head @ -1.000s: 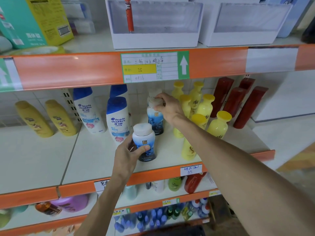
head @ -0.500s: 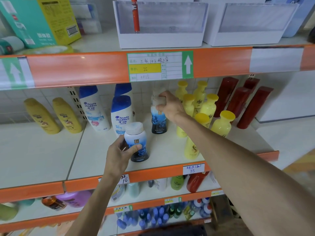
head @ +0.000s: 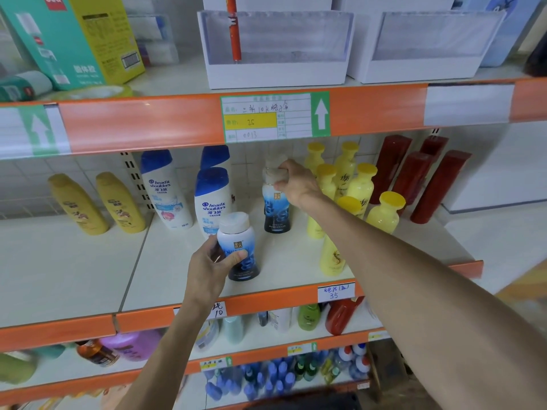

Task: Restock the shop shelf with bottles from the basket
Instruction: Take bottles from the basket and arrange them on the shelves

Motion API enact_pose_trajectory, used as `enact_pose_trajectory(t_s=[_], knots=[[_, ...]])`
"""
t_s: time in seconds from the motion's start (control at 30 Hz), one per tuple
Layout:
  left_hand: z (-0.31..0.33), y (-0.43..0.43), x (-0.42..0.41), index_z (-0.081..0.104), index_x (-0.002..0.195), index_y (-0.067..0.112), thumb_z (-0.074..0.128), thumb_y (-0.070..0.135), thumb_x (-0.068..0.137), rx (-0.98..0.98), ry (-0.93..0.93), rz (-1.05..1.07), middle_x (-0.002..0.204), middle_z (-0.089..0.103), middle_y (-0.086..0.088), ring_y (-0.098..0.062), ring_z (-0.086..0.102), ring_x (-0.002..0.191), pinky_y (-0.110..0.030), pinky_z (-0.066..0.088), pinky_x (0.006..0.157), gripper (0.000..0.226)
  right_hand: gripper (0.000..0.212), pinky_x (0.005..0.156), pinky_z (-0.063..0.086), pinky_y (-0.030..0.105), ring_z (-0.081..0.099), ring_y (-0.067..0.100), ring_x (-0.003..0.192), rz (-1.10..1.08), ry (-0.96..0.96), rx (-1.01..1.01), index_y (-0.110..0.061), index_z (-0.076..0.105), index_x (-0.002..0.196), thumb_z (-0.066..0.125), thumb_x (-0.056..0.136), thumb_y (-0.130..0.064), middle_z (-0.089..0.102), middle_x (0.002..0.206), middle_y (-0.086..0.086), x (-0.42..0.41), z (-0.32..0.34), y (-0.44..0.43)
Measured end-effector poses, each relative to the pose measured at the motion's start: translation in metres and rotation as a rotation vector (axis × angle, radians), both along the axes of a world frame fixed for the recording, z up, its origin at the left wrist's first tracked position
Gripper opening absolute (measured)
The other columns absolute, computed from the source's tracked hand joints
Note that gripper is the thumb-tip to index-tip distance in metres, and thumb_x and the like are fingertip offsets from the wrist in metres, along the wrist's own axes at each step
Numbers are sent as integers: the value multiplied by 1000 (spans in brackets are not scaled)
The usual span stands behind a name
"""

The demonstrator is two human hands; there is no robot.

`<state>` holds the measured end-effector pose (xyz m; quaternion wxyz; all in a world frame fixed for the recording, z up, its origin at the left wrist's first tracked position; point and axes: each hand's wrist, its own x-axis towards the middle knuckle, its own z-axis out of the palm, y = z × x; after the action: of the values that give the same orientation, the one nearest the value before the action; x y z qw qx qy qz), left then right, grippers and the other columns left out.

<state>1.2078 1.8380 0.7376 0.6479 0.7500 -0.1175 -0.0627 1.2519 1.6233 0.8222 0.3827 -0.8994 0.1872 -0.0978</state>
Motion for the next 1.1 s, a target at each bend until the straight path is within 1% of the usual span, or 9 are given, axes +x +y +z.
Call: enact_pose_trajectory(t_s=[0.1,0.2,0.37,0.7,0.8,0.87,0.93,1.0,1.1], knots=[[0,0,-1,63,112,13,73,6,79,0,1,2,99,68,11,11,63,83,-5,49,66,35,45,79,42,29,56,27,110,39,25,-24,-10,48,134,63,92,-14,57,128,13,-2,3,0],[-1,1,-1,63,113,12,73,7,79,-3,4,0,102,69,8,8,64,86,-7,50,68,35,44,74,40,25,57,26,110,40,-11,-10,-11,50,132,65,91,-15,58,128,11,-1,1,2],[0,2,0,63,114,11,73,7,79,3,0,-5,101,69,10,9,64,86,-6,50,68,37,38,77,40,24,57,27,114,50,19,-40,-12,54,132,60,95,-13,58,130,12,2,6,1],[-3,1,2,62,118,8,73,7,79,-9,-8,2,104,69,6,9,64,87,-6,50,68,40,46,75,38,23,56,26,115,52,20,-43,-12,49,136,64,92,-11,55,133,10,5,2,0],[-3,1,2,63,116,9,73,8,79,-4,-13,2,103,69,5,9,64,87,-6,50,68,39,52,80,39,29,52,32,118,24,-92,-127,-4,41,136,64,91,-12,47,135,15,-3,6,10],[-3,0,1,63,115,10,74,8,78,1,-18,4,104,69,4,5,65,89,-7,51,68,39,42,79,39,31,53,35,113,-14,-268,-278,2,44,132,58,94,-5,49,130,20,-19,7,18],[-3,-3,1,63,115,11,74,9,78,-2,-17,10,105,69,2,-2,65,94,-9,52,69,38,40,77,42,32,55,32,111,-26,-405,-366,-1,48,131,51,92,5,54,126,18,-45,5,27],[-2,-9,-1,64,113,12,75,9,78,-11,-17,11,103,69,3,-6,64,96,-12,54,72,38,42,81,46,33,54,25,112,-21,-452,-337,-8,49,132,46,93,7,57,124,12,-76,-2,35],[0,-21,-4,64,109,15,76,9,76,-11,-17,11,97,70,8,-5,64,92,-14,54,74,36,24,87,49,34,56,18,108,48,-466,-245,-12,53,124,42,103,-10,61,118,5,-126,-28,45]])
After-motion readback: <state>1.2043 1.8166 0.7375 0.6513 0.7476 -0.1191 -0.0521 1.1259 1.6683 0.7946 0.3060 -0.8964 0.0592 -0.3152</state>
